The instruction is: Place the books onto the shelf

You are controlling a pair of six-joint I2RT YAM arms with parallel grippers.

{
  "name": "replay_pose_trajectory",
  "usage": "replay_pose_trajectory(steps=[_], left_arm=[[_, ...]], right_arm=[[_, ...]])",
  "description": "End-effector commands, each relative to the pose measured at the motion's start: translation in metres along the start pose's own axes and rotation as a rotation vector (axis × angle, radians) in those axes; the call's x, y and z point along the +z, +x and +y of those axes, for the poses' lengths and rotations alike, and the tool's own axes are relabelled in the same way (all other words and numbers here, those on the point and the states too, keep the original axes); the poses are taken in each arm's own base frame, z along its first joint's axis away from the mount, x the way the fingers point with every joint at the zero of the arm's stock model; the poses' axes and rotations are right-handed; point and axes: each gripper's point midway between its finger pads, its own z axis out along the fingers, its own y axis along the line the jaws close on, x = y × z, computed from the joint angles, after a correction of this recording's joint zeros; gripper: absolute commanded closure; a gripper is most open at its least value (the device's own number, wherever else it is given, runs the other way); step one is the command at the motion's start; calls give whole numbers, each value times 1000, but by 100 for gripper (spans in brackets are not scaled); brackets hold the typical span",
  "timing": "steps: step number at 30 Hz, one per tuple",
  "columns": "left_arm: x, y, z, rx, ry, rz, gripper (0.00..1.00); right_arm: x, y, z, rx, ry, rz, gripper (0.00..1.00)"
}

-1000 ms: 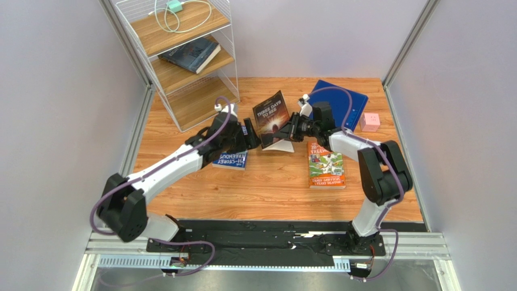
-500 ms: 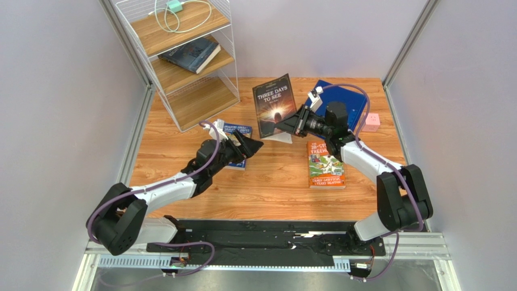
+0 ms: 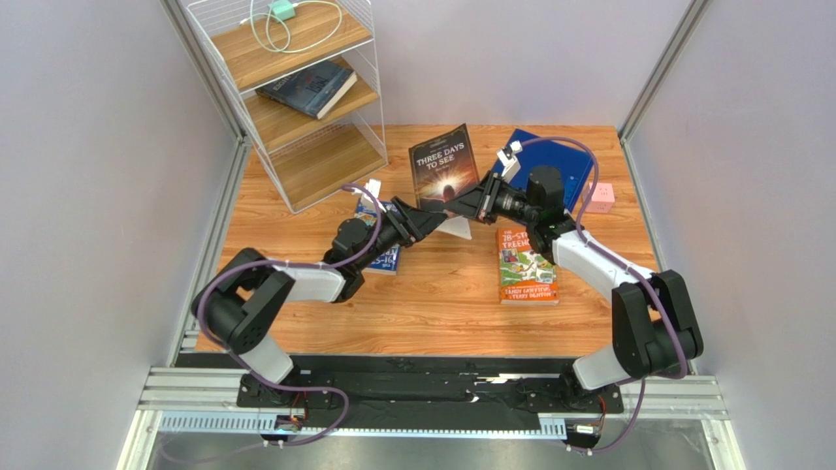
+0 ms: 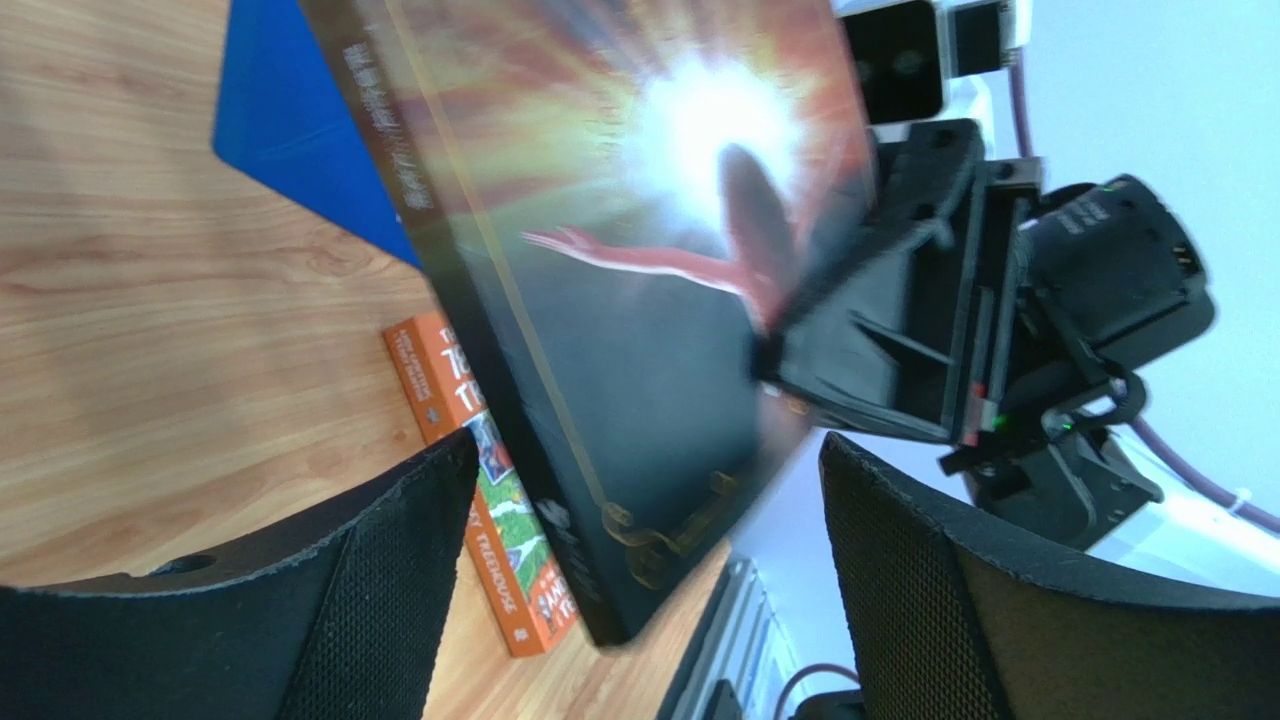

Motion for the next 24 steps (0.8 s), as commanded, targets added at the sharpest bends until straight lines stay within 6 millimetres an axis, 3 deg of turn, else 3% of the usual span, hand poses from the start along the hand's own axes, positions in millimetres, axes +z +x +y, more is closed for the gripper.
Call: replay_pose_trajectory(steps=[1, 2, 3, 6, 8, 9, 11, 13, 14, 15, 17, 19, 24], left_arm=[[10, -10, -34, -46, 216, -51, 24], [13, -11, -36, -54, 232, -52, 30], [16, -7, -30, -56, 221, -40, 48], [18, -5, -30, -39, 223, -29, 76], [16, -8, -29, -22, 206, -45, 87], [14, -14, -36, -7, 213, -59, 97], [15, -13, -29, 21, 157, -39, 100], [12, -19, -39, 59, 148, -34, 100], [13, -16, -31, 79, 92, -9, 100], [9, -21, -38, 93, 89, -15, 100], [5, -23, -28, 102, 27, -6, 100], [-1, -33, -27, 105, 5, -20, 100], [-22, -39, -5, 84, -59, -10, 100]], right_arm=[[-8, -17, 50, -156, -131, -44, 100], [-8, -15, 50, -154, -128, -38, 100], [-9, -15, 50, -154, -126, -35, 100], [-9, -11, 45, -147, -116, -22, 100], [-8, -8, 41, -140, -107, -14, 100], [-8, -6, 37, -135, -101, -10, 100], [-8, -2, 31, -128, -81, 1, 89], [-8, -5, 21, -124, -22, -21, 72], [-10, -1, 8, -119, 38, -7, 61], [-10, -4, -1, -128, 89, -32, 59], [-17, -2, -14, -139, 165, -41, 47], [-23, -3, -28, -133, 242, -65, 39], [-32, -4, -42, -152, 319, -93, 36]])
